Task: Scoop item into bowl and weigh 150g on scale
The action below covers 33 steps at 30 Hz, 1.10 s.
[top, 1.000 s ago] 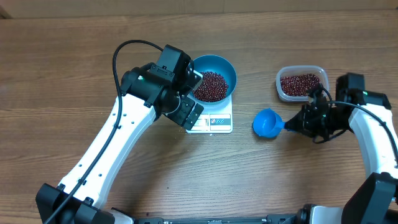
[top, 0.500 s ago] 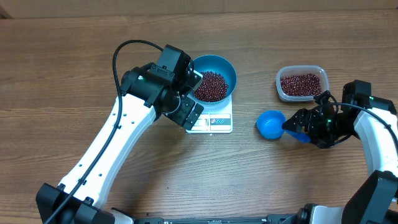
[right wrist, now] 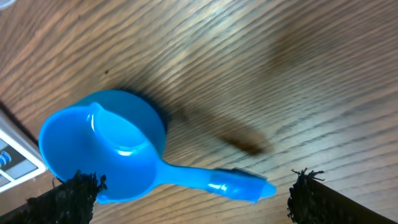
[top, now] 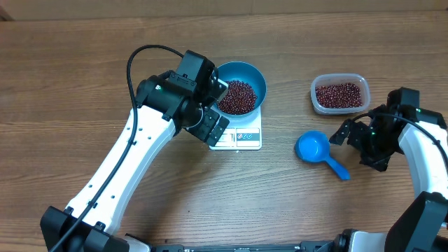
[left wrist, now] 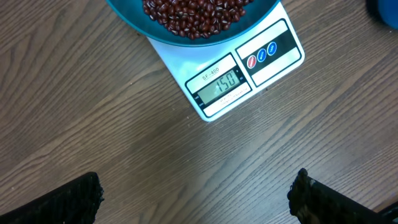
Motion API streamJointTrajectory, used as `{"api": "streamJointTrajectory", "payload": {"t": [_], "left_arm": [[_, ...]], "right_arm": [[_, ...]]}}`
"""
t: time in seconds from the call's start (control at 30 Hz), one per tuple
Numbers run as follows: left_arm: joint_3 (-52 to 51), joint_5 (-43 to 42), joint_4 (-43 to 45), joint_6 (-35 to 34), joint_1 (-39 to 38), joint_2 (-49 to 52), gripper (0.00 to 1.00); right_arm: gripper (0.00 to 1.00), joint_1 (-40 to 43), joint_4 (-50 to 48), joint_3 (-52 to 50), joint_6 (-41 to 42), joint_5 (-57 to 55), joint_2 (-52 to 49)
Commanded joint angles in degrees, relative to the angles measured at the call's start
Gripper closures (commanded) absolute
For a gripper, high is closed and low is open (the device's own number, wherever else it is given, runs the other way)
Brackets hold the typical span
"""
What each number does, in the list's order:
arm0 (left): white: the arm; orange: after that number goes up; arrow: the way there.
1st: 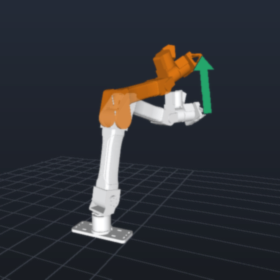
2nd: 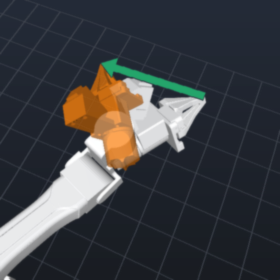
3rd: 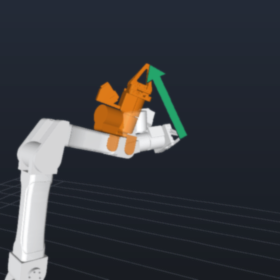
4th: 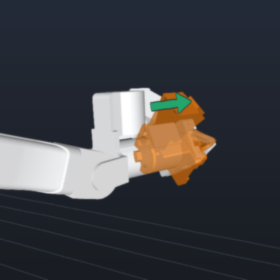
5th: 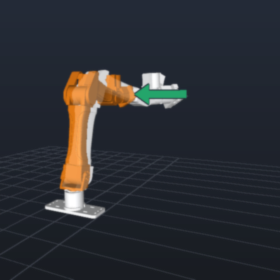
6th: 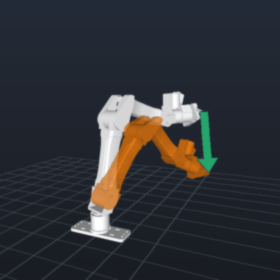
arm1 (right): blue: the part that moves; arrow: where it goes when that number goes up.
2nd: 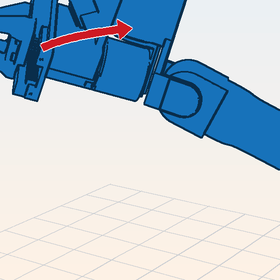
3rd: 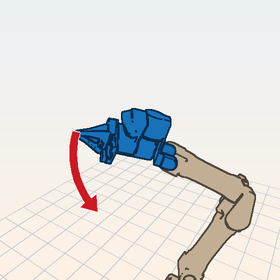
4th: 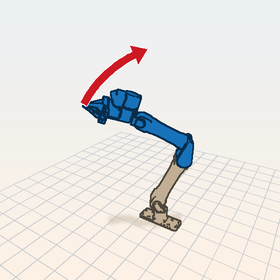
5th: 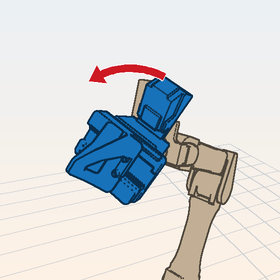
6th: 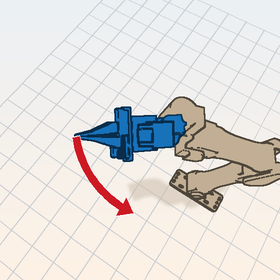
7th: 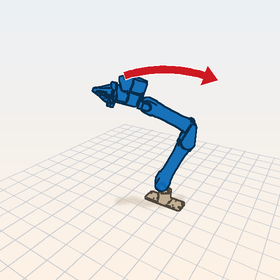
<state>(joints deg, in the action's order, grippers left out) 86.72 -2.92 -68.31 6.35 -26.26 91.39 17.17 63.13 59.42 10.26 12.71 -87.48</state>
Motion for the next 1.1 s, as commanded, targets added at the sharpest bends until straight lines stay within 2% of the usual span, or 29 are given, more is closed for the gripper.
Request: {"api": "streamJointTrajectory", "payload": {"t": [0.0,0.17,0.3,0.53,0.63,1.07], "left_arm": [[0.6,0.0,0.0,-0.4,-0.4,-0.8,0.0],[0.6,0.0,0.0,-0.4,-0.4,-0.8,0.0],[0.6,0.0,0.0,-0.4,-0.4,-0.8,0.0],[0.6,0.0,0.0,-0.4,-0.4,-0.8,0.01],[0.6,0.5,0.0,-0.3,-0.4,-0.8,0.01],[0.6,0.5,0.0,-0.4,-0.4,-0.8,0.0]], "right_arm": [[0.0,0.1,1.6,6.4,2.2,-2.2,0.8],[0.0,-0.4,7.6,18.5,2.1,-2.2,2.2],[0.0,-4.4,9.4,24.4,1.2,-2.2,6.5],[0.0,-19.1,8.1,24.7,-7.5,0.9,15.1],[0.0,-24.1,7.6,24.7,-8.9,0.9,16.1],[0.0,-26.1,7.7,24.7,-8.9,0.8,16.0]]}}
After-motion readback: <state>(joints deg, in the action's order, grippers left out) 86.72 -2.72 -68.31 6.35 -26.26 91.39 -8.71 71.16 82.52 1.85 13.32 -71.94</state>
